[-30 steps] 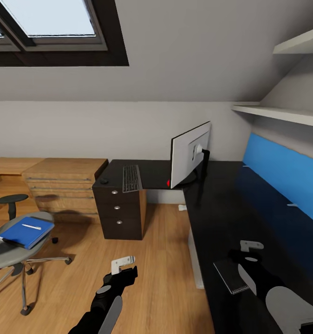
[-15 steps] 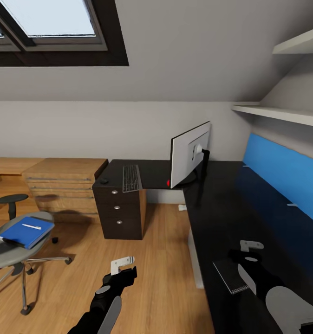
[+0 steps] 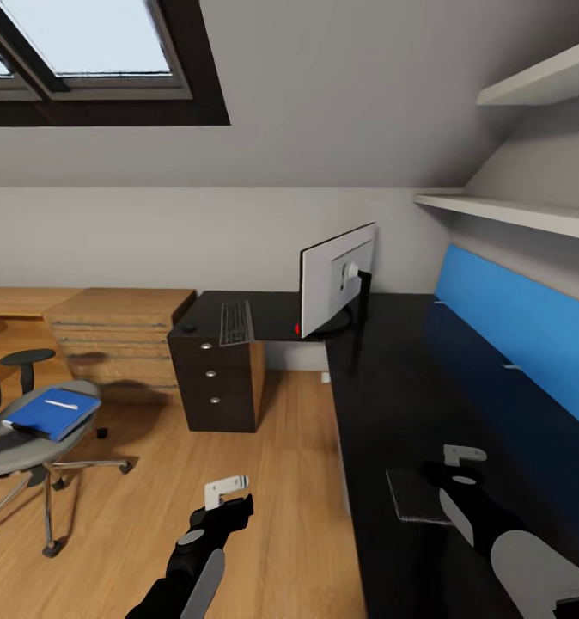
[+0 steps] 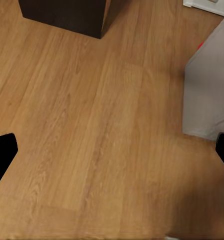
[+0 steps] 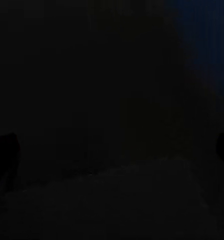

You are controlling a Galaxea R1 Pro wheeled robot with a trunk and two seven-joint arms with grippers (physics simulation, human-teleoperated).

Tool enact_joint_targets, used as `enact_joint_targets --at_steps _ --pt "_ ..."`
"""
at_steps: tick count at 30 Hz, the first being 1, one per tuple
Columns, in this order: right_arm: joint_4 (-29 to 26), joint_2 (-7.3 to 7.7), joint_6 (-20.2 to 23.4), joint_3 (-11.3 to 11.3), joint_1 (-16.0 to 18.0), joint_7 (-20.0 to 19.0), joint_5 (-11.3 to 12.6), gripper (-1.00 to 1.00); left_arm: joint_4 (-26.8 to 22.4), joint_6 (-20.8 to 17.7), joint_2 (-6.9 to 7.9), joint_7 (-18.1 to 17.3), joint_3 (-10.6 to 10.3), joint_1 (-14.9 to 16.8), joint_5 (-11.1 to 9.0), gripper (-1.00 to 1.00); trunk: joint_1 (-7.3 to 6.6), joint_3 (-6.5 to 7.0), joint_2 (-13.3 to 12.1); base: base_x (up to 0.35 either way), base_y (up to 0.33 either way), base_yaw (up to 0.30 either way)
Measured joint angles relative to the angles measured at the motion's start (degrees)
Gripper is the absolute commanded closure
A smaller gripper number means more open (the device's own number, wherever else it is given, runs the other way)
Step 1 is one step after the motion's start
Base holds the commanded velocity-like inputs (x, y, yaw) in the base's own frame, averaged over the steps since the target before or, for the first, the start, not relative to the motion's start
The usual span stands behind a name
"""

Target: In the bedroom, organize the workspace by keeping the computer under the desk, ensuring the monitor is on the desk, placing the keyboard on the desk next to the monitor, placing the mouse on the desk next to the keyboard, moving the folder from the swivel chair onto the desk next to the mouse, stacking the notebook on top of the folder with the pen on top of the notebook, and positioning the swivel chair next to the desk.

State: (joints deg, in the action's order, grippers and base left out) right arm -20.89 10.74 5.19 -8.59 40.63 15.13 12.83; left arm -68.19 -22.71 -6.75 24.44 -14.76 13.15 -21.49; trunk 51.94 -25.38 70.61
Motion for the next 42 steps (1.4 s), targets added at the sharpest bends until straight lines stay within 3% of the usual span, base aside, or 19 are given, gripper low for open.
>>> enact_joint_targets --at_steps 15,24,32,42 --pt "0.0 -0.03 0.0 0.0 0.0 0.0 -0.2 -1.00 0.0 0.0 -0.03 0.0 0.0 0.0 0.0 -1.00 0.01 0.00 0.0 -0.262 -0.181 0.000" --pt "0.3 -0.06 -0.4 0.1 0.0 0.2 -0.3 -1.00 0.0 0.0 -0.05 0.0 0.0 0.0 -0.1 -1.00 0.00 0.00 0.0 -0.288 0.035 0.000" --pt "0.3 -0.11 -0.5 0.3 0.0 0.4 -0.8 -1.00 1.5 0.0 -0.05 -0.1 0.0 0.0 0.0 -1.00 -0.04 0.00 0.0 0.045 0.221 0.000" --pt "0.4 -0.16 -5.3 0.3 -0.1 0.2 2.1 -1.00 2.0 0.0 -0.05 -0.1 -0.1 0.0 0.0 -1.00 -0.02 -0.01 0.0 0.019 0.025 0.000"
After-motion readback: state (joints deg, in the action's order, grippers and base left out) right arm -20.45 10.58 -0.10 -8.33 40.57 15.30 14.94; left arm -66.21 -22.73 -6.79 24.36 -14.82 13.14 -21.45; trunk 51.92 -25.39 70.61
